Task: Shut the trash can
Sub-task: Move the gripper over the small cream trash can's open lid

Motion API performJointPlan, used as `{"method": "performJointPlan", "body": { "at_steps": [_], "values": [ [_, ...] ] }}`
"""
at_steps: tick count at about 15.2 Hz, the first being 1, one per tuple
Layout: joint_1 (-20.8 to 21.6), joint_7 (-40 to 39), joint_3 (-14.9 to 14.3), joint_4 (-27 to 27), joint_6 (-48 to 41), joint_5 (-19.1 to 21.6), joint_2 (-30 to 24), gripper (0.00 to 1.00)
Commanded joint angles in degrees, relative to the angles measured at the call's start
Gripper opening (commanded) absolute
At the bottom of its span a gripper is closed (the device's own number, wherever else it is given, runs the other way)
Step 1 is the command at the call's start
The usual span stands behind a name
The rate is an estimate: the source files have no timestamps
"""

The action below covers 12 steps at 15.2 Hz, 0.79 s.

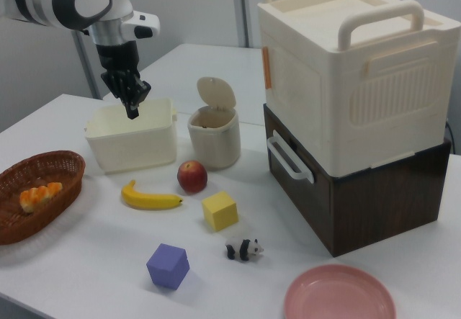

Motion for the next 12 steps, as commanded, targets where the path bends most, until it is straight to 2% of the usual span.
{"method": "performJointPlan", "body": {
  "at_steps": [1, 3, 5, 8, 10, 12],
  "values": [
    [-0.06, -1.27, 0.00, -0.24, 10.95, 0.96, 2.16, 0.00],
    [0.03, -1.18, 0.43, 0.99, 22.20, -0.80, 6.46, 0.00],
    [0.12, -1.09, 0.44, 3.18, 31.01, -4.31, 10.41, 0.00],
    [0.20, -1.18, 0.44, 7.39, 38.33, -6.60, 15.95, 0.00],
    [0.11, -1.27, 0.44, 14.67, 39.65, -8.27, 21.74, 0.00],
    [0.03, -1.27, 0.44, 15.58, 47.09, -9.76, 23.70, 0.00]
  ]
}}
